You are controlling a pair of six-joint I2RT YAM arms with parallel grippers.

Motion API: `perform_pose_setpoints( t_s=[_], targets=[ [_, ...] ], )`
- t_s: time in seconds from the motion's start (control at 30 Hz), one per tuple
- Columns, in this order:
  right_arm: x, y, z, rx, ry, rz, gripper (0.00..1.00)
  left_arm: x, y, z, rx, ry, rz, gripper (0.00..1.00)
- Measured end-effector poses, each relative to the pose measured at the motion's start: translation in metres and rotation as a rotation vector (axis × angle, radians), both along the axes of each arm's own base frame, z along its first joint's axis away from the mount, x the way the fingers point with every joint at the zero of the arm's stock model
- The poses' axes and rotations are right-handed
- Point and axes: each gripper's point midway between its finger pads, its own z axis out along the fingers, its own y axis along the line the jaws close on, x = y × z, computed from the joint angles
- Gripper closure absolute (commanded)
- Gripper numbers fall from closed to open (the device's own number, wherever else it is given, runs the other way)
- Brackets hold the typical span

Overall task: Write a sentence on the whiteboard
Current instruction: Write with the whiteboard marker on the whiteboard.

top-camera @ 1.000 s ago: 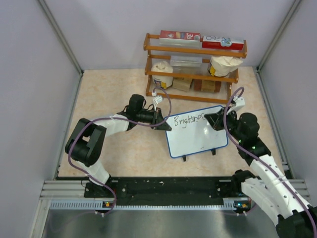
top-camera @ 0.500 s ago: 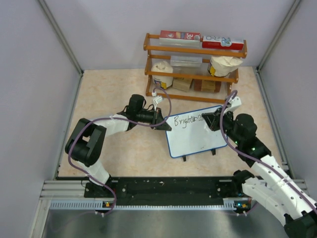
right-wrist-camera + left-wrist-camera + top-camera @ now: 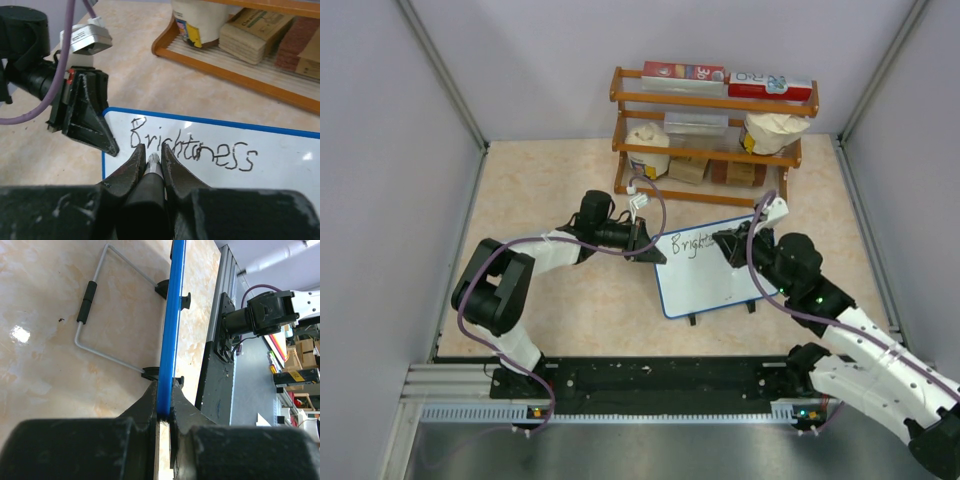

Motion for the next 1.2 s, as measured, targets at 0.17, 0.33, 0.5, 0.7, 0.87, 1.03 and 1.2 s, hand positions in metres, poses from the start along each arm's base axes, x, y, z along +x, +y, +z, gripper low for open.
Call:
perform_pose_setpoints(
  t_s=[0.17,0.33,0.5,0.7,0.87,1.03,1.2],
  targets=[
    [0.013,-0.028,-0.001,-0.014,-0.02,-0.173,1.0,0.0,0.0,0.0,0.0,0.0,0.0,1.0],
    [0.026,-0.07,0.007,-0.001,-0.05,-0.353,1.0,0.0,0.0,0.0,0.0,0.0,0.0,1.0],
    [0.032,-0.101,0.014,0.018,-0.069,-0.459,1.0,0.0,0.0,0.0,0.0,0.0,0.0,1.0],
    [0.03,-0.109,-0.003,-0.006,-0.035,-0.482,1.0,0.0,0.0,0.0,0.0,0.0,0.0,1.0],
    [0.031,-0.11,-0.015,-0.026,0.0,-0.487,1.0,0.0,0.0,0.0,0.0,0.0,-0.001,1.0],
    [0.033,-0.109,-0.021,-0.028,0.02,-0.486,1.0,0.0,0.0,0.0,-0.001,0.0,-0.001,1.0],
    [0.037,-0.108,-0.022,-0.02,0.023,-0.492,1.0,0.0,0.0,0.0,-0.001,0.0,-0.001,1.0]
  ],
)
